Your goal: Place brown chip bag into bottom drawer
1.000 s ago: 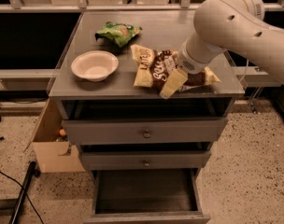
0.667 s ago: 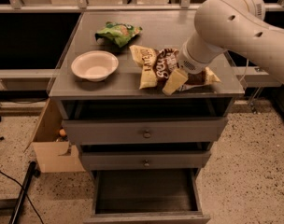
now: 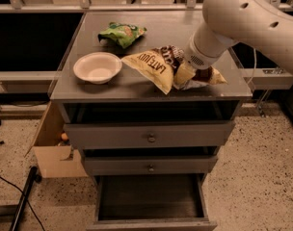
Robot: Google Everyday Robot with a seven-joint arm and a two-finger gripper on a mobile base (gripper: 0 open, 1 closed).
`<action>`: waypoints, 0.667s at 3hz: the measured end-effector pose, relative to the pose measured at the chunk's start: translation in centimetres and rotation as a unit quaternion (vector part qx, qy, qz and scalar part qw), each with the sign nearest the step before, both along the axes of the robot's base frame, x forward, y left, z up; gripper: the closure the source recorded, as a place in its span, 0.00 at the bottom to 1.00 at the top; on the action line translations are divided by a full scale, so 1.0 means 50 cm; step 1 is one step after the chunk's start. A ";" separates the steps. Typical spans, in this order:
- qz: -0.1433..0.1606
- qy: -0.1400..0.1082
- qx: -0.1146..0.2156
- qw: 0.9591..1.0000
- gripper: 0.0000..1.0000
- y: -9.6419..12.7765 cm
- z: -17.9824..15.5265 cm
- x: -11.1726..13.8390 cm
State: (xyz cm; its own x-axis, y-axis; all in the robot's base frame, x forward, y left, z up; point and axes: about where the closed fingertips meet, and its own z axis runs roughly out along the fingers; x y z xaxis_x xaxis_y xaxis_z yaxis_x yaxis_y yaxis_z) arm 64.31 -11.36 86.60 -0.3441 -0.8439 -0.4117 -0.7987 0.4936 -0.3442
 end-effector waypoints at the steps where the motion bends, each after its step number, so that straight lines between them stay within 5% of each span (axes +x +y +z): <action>1: 0.014 -0.013 -0.005 1.000 1.00 -0.004 0.066 -0.012; 2: 0.034 -0.026 -0.011 0.999 1.00 -0.032 0.129 -0.038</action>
Offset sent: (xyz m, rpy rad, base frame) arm -0.0343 -0.0361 0.1031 -0.0406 -0.0892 0.1286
